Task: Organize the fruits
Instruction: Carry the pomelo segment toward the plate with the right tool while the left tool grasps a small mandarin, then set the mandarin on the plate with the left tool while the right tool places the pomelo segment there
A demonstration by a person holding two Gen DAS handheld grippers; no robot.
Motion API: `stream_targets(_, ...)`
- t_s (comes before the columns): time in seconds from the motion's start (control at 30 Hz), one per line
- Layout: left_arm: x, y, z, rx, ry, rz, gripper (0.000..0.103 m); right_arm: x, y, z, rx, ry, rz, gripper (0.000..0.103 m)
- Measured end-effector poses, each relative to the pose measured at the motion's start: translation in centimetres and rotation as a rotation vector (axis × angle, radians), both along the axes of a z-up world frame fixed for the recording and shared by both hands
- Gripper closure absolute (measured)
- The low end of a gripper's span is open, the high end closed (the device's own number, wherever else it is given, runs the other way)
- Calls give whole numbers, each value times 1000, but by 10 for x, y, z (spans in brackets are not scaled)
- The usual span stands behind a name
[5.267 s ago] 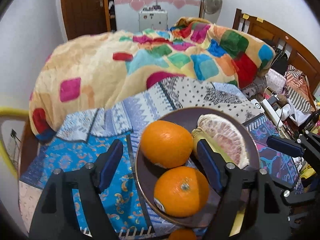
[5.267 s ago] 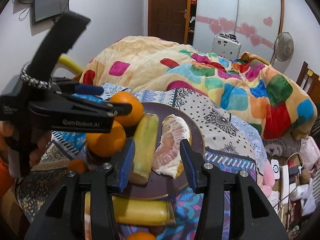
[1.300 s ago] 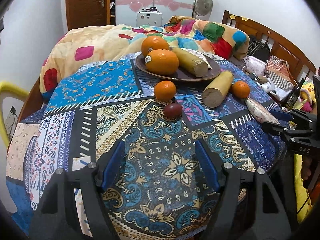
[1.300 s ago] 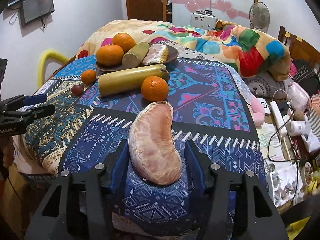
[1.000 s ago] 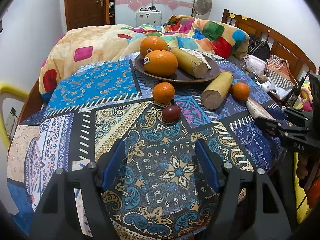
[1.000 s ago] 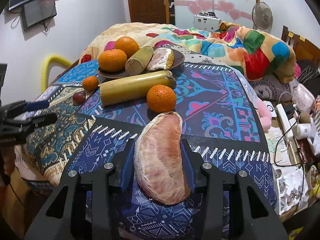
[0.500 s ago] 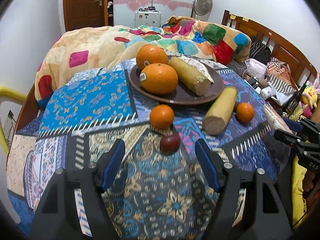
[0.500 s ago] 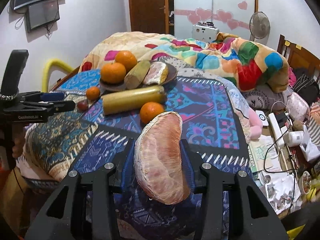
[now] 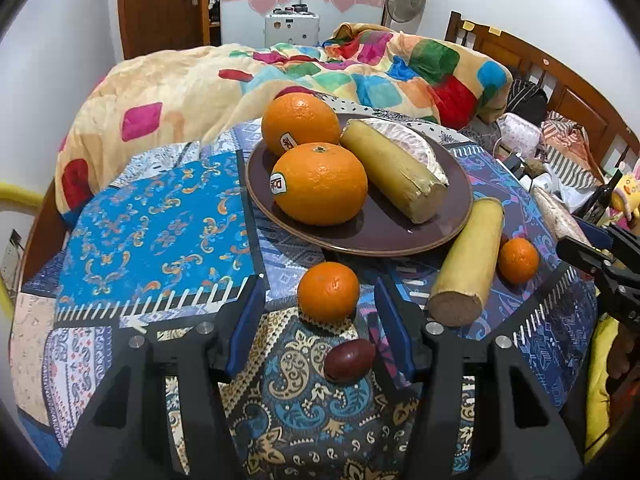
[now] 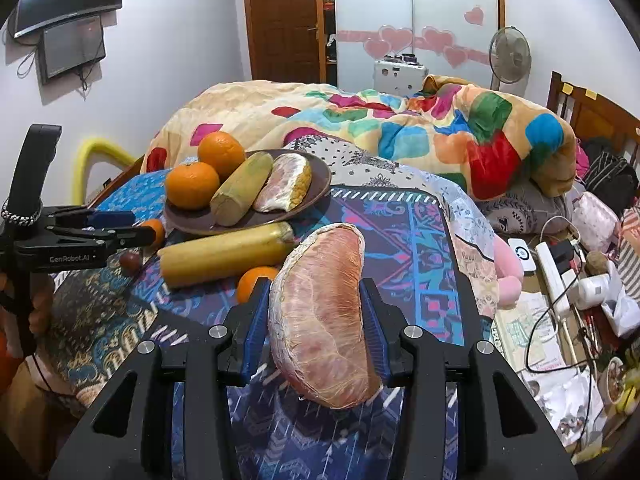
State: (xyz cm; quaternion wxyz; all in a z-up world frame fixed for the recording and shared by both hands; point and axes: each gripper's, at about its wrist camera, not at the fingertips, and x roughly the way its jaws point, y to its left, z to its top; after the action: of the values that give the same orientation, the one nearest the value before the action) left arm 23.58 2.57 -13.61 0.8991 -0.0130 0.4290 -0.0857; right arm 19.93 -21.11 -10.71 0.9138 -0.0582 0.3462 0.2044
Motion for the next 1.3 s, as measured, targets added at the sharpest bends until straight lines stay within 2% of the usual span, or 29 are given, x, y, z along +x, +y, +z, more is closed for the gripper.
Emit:
stream_targets(0.1,5,0,-3,6,8,2,48,6,1,-2,0,0,3,63)
stream_targets(0.43,12,-2,-10,-26,46,-34,69,13,3,-2,7,-3,16,63)
stream_targets(0.57,10,-6,-9,2,31,-33,70,14,3,1,13,-9,17,63)
stream_targets(0.7,6,-6,-2,-4,13,-35,70,15,4,6,14,-22,18,63)
stream_targets(1.0,0,-10,39,19,-91,-46,70,24,13,27,33,-71,20,63)
stream_targets(1.3,21,-13,65,32,-142,-36,70,44,33,47,36,-122,37,63)
